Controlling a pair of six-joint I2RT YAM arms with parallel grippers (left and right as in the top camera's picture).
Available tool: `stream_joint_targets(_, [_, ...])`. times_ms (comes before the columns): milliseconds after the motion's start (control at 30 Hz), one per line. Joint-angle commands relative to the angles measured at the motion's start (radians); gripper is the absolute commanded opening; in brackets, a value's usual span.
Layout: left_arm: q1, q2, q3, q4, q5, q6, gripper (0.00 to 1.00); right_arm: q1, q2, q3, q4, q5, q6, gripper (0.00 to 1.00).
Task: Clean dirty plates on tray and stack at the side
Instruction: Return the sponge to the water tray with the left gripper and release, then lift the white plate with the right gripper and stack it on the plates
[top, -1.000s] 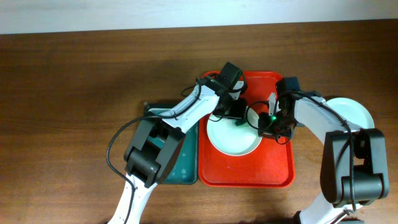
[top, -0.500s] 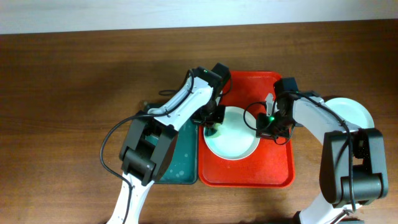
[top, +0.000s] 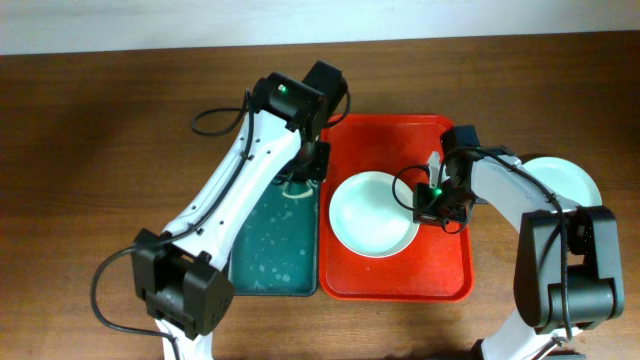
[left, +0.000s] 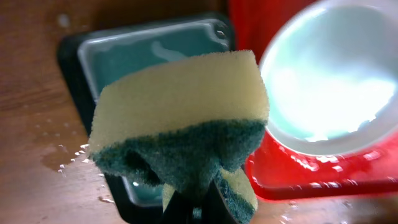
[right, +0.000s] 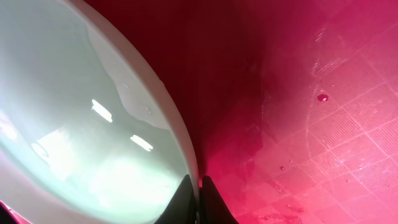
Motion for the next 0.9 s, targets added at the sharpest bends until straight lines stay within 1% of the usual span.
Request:
stream_joint_targets(0, [0.015,0.018,-0.179,0.097,-0.066,0.015,0.0,-0.003,0.008,-0.002,-0.004,0.027,-0.002,0.04])
stream_joint_targets(167, [0.044,0.018,-0.458,0.293,-0.047,0.012,0.0,-0.003,0.008,-0.002,-0.013,0.027,-0.016,0.04])
stream_joint_targets(233, [0.065,0.018,-0.531,0.352,-0.034,0.012,0.0,-0.003,0.008,-0.002,-0.016,0.028,-0.026,0.05])
stream_joint_targets(267, [0.074,0.018,-0.547,0.372,-0.027,0.012,0.01,-0.003,0.008,-0.002,-0.016,0.027,-0.028,0.04])
stream_joint_targets(300, [0.08,0.018,-0.55,0.378,-0.013,0.012,0.07,-0.003,0.008,-0.002,-0.015,0.027,-0.028,0.04])
stream_joint_targets(333, [0.085,0.015,-0.549,0.38,0.008,0.013,0.17,-0.003,0.008,-0.002,-0.015,0.027,-0.028,0.04])
stream_joint_targets(367, [0.088,0.006,-0.546,0.38,0.034,0.013,0.34,-0.003,0.008,-0.002,-0.015,0.027,-0.028,0.04])
stream_joint_targets(400, [0.093,-0.018,-0.54,0.38,0.064,0.013,0.66,-0.003,0.008,-0.002,-0.011,0.027,-0.028,0.04])
stream_joint_targets(467, [0.1,-0.058,-0.527,0.376,0.089,0.013,0.95,-0.003,0.008,-0.002,0.003,0.028,-0.029,0.07])
stream_joint_targets(500, [0.105,-0.083,-0.521,0.372,0.097,0.012,1.0,-0.003,0.008,-0.002,0.012,0.031,-0.029,0.09])
stream_joint_targets(567, [0.115,-0.161,-0.513,0.365,0.109,0.012,1.0,-0.003,0.007,0.0,0.02,0.027,-0.028,0.04])
stream_joint_targets(600, [0.12,-0.199,-0.512,0.362,0.111,0.012,1.0,-0.003,0.004,0.01,0.005,0.027,-0.029,0.04])
stream_joint_targets(700, [0.163,-0.365,-0.512,0.352,0.11,0.013,1.0,-0.003,-0.046,0.101,-0.115,0.027,-0.029,0.04])
stream_joint_targets(867, [0.256,-0.536,-0.512,0.337,0.035,0.012,1.0,0.014,-0.146,0.25,-0.29,0.027,-0.046,0.04])
